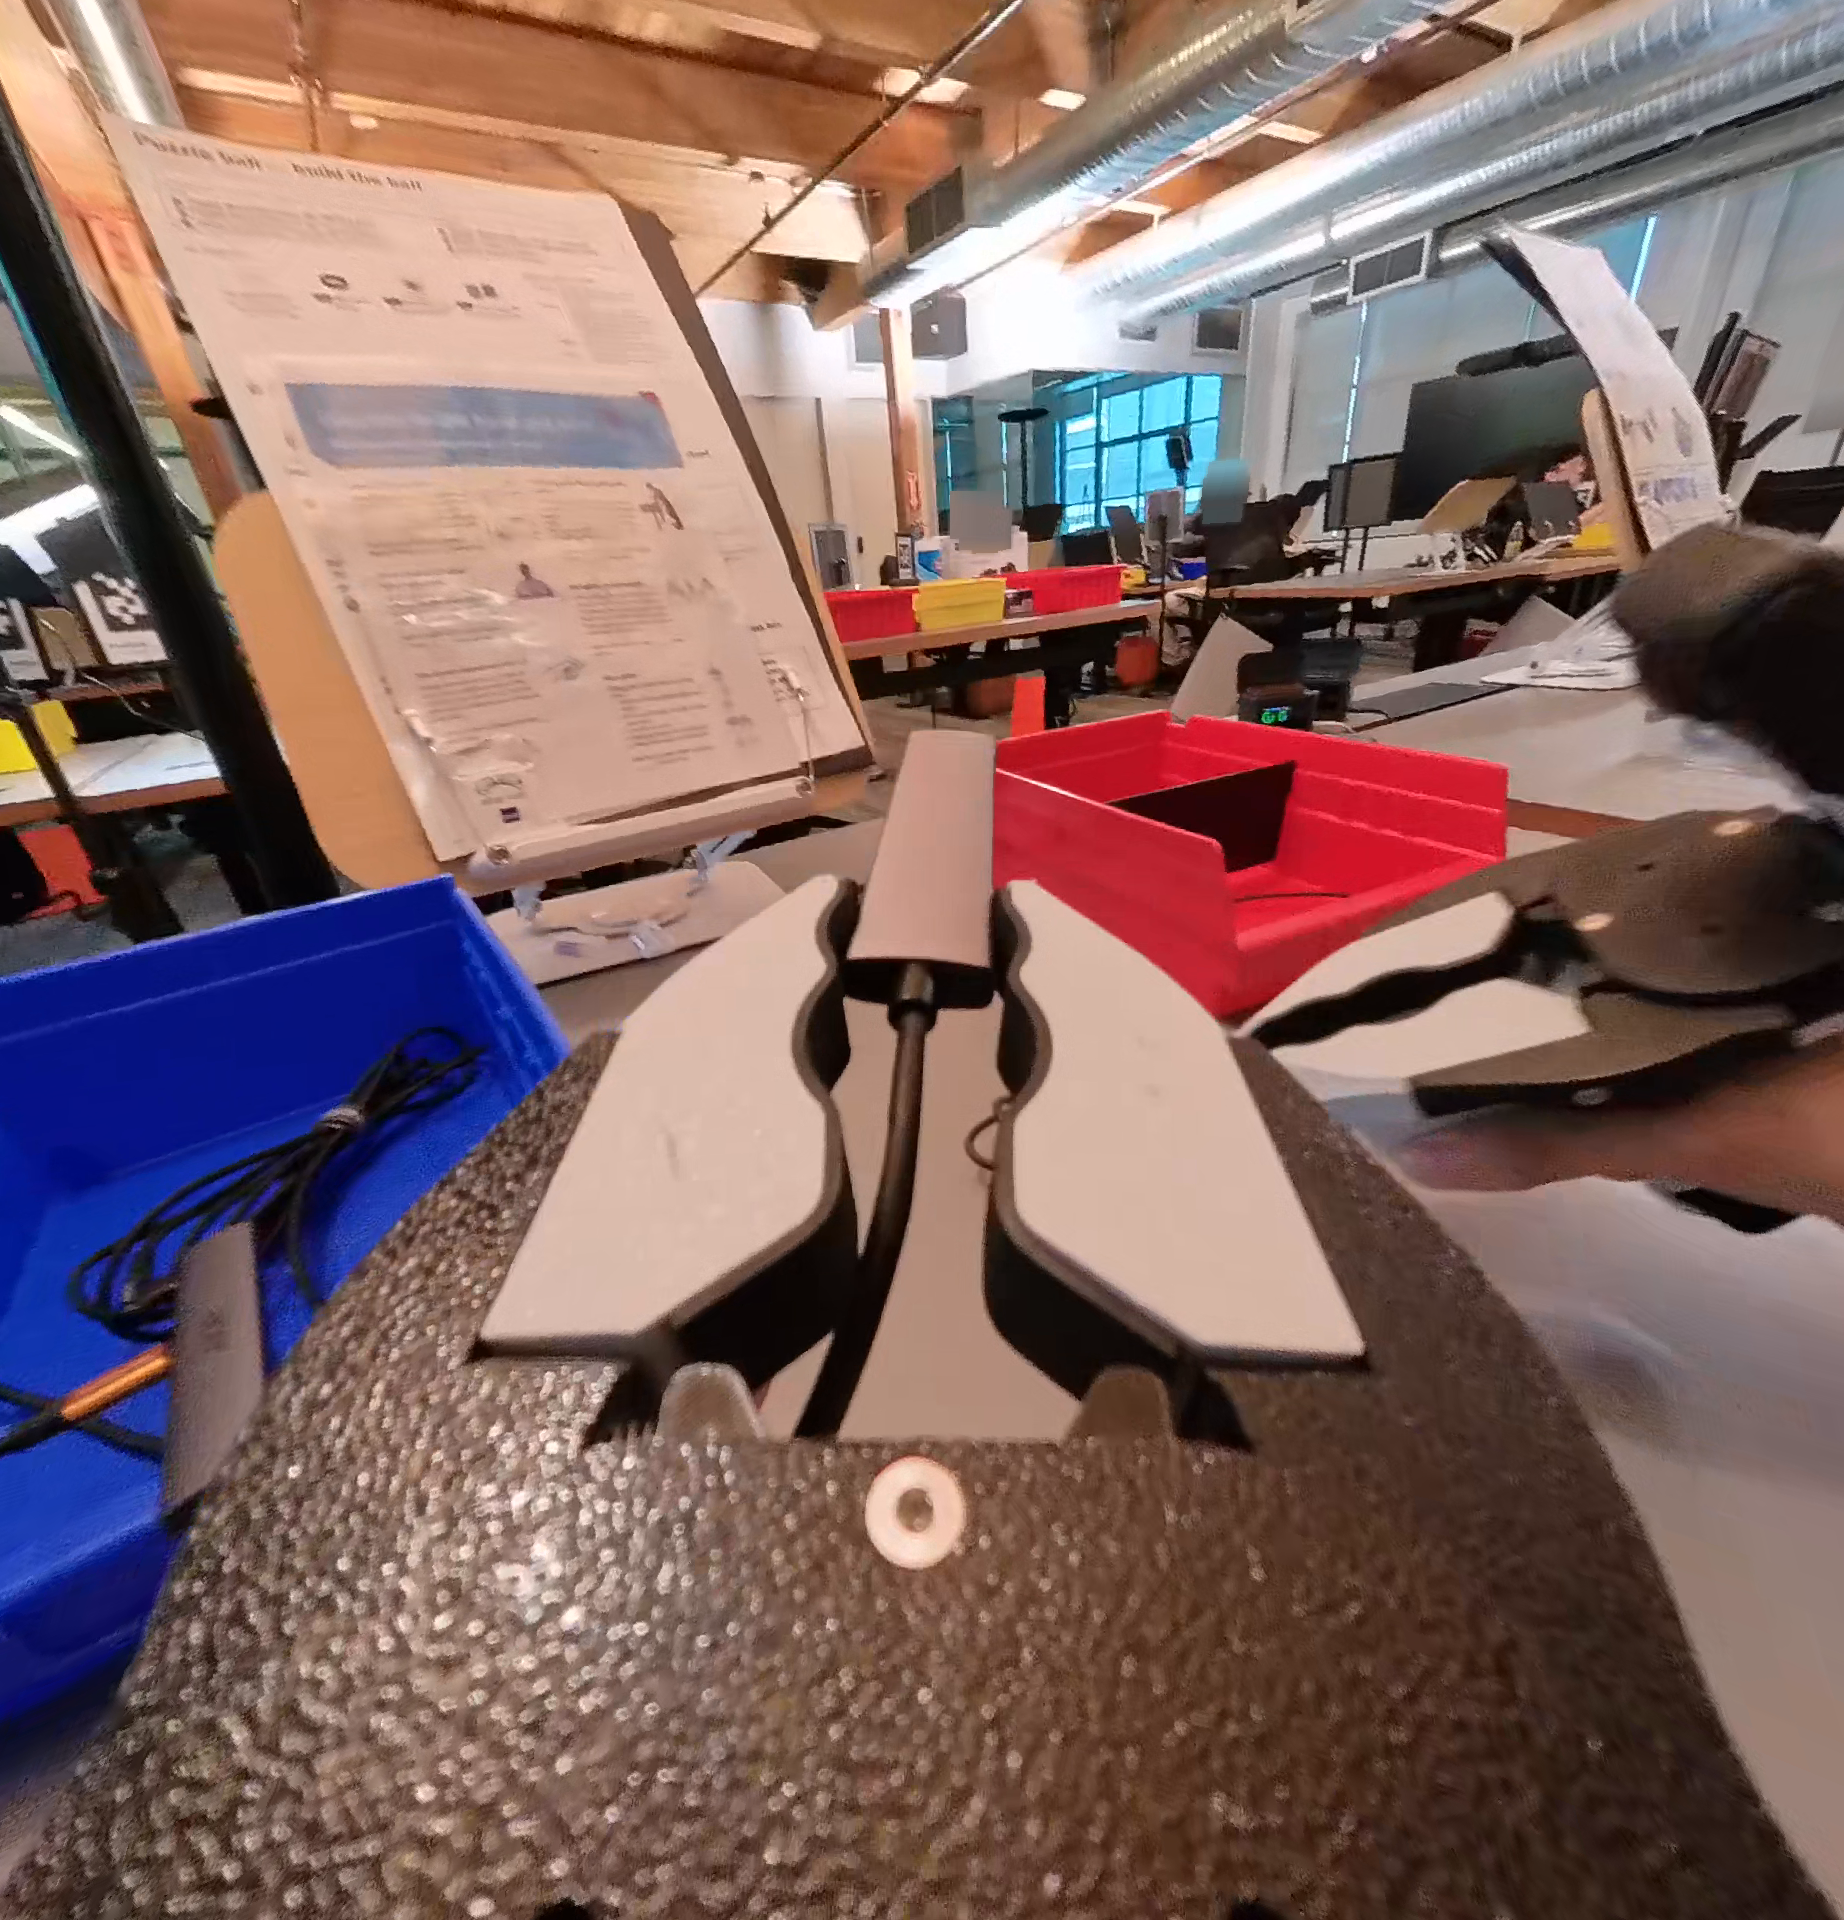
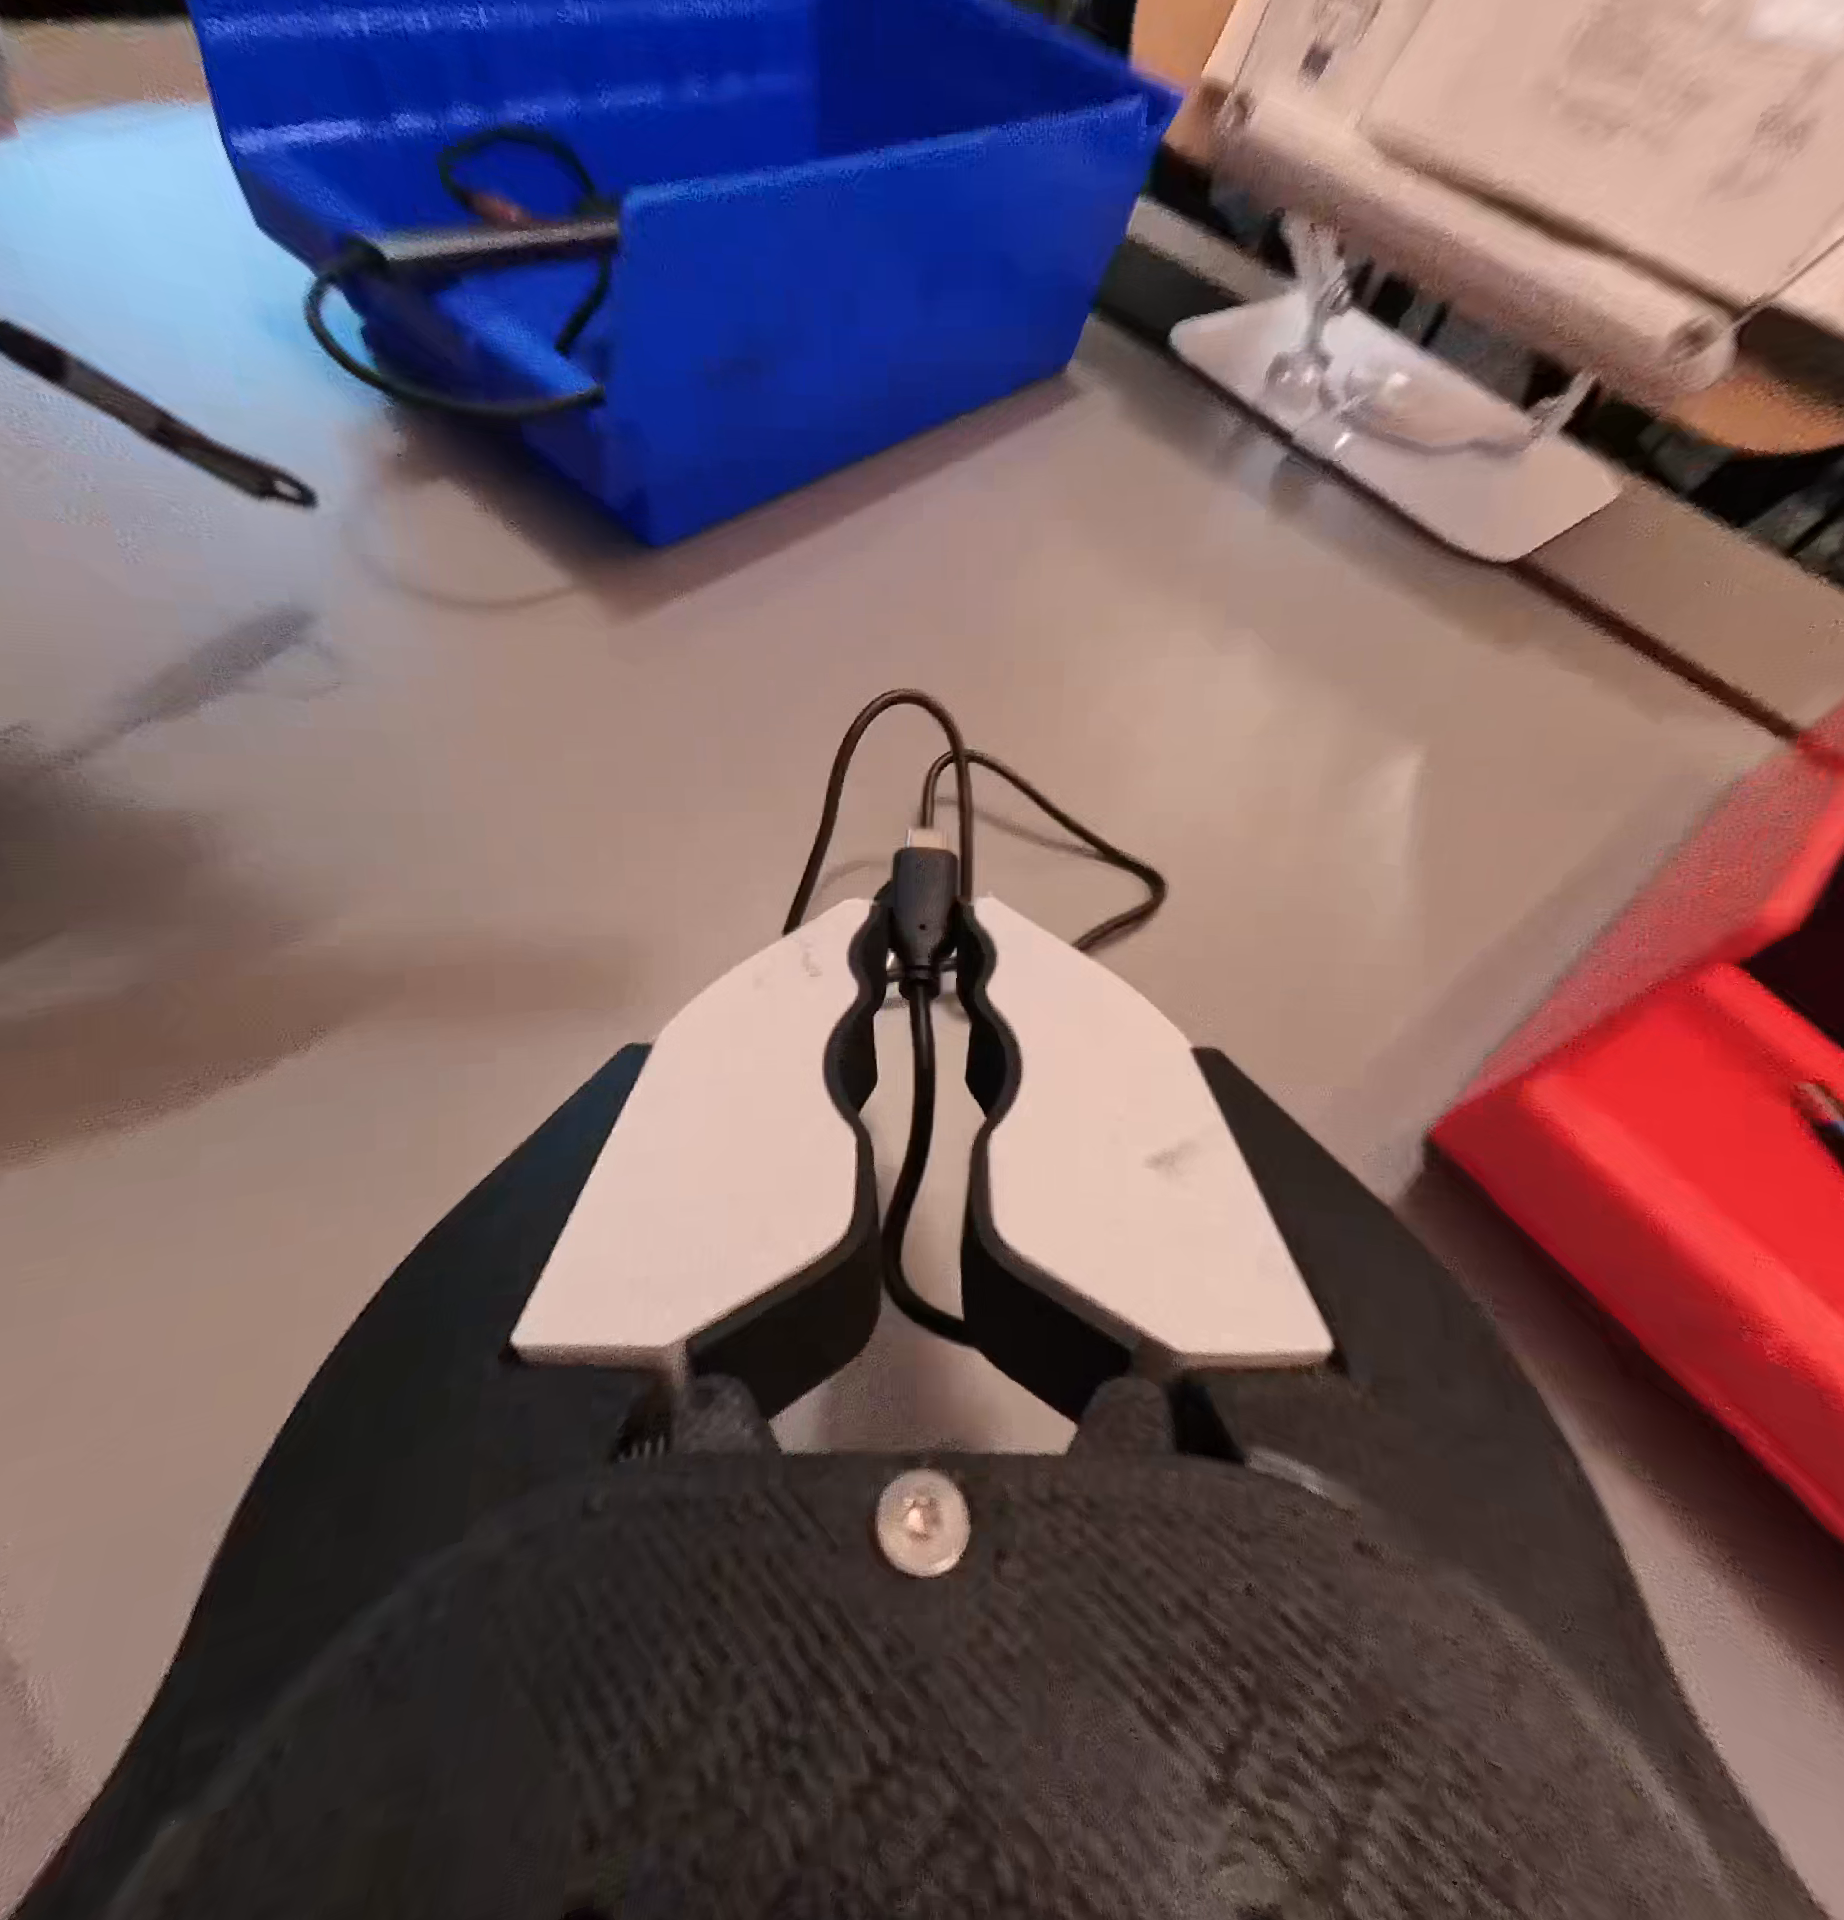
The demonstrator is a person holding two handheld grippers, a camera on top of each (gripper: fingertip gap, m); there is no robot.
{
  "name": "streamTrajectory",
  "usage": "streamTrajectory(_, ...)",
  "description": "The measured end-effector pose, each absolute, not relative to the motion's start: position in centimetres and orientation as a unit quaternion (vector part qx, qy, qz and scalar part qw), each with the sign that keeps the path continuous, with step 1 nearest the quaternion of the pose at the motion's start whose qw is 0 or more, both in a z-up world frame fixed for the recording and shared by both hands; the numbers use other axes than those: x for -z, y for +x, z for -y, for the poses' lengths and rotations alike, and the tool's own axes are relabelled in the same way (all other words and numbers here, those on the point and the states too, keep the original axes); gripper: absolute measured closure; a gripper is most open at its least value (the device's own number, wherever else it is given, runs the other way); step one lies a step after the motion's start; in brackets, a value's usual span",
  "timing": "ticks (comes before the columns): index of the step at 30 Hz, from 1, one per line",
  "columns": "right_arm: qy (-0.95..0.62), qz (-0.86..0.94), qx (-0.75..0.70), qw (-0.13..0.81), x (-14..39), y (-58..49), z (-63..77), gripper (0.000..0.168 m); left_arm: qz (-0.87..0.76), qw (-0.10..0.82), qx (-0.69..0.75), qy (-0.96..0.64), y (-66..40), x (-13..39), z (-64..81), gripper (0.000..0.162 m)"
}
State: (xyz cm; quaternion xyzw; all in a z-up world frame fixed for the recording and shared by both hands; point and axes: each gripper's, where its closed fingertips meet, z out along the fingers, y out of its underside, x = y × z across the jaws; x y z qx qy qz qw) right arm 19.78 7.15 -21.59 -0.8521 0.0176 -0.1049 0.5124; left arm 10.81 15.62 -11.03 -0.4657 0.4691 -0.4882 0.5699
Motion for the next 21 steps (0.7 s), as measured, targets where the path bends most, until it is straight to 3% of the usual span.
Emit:
streamTrajectory(4,-0.871,-0.013,0.086,0.484,23.8,19.6,-9.4,0.156,-0.475,0.554,0.496,-0.471,11.3,11.8,-15.2,0.137)
streamTrajectory(8,-0.889,-0.034,0.095,0.446,25.5,20.7,-10.4,0.114,-0.470,0.547,0.505,-0.474,11.2,11.9,-15.7,0.137)
streamTrajectory(11,-0.905,-0.017,0.075,0.419,26.9,20.0,-10.9,0.107,-0.469,0.544,0.508,-0.475,11.0,11.9,-16.1,0.137)
streamTrajectory(18,-0.931,-0.028,0.016,0.363,28.7,19.5,-10.7,0.110,-0.465,0.535,0.517,-0.480,10.8,12.0,-16.7,0.137)
streamTrajectory(21,-0.937,-0.033,0.006,0.348,28.8,20.0,-10.4,0.126,-0.464,0.532,0.518,-0.483,10.8,12.1,-16.9,0.137)
